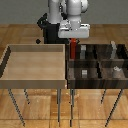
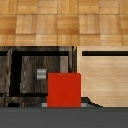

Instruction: Place the box of cereal into the appropriate compartment.

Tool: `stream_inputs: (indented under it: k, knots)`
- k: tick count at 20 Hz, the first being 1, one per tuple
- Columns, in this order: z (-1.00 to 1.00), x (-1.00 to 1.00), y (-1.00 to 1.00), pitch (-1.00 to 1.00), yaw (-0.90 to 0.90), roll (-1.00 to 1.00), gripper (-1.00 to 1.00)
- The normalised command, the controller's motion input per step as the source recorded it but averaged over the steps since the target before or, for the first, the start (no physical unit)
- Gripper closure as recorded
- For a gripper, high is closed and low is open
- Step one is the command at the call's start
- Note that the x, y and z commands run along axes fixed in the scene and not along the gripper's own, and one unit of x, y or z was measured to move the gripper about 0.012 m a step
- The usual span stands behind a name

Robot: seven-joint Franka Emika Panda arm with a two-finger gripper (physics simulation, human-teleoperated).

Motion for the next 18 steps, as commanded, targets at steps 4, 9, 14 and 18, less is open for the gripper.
stream_inputs:
  k: [4, 9, 14, 18]
  knots:
    - [0.0, 0.0, 1.0, 0.0, 0.0, 0.0, 1.0]
    - [0.0, 0.0, 1.0, 0.0, 0.0, 0.0, 1.0]
    - [0.0, 0.0, 1.0, 0.0, 0.0, 0.0, 1.0]
    - [0.0, 0.0, 1.0, 0.0, 0.0, 0.0, 1.0]
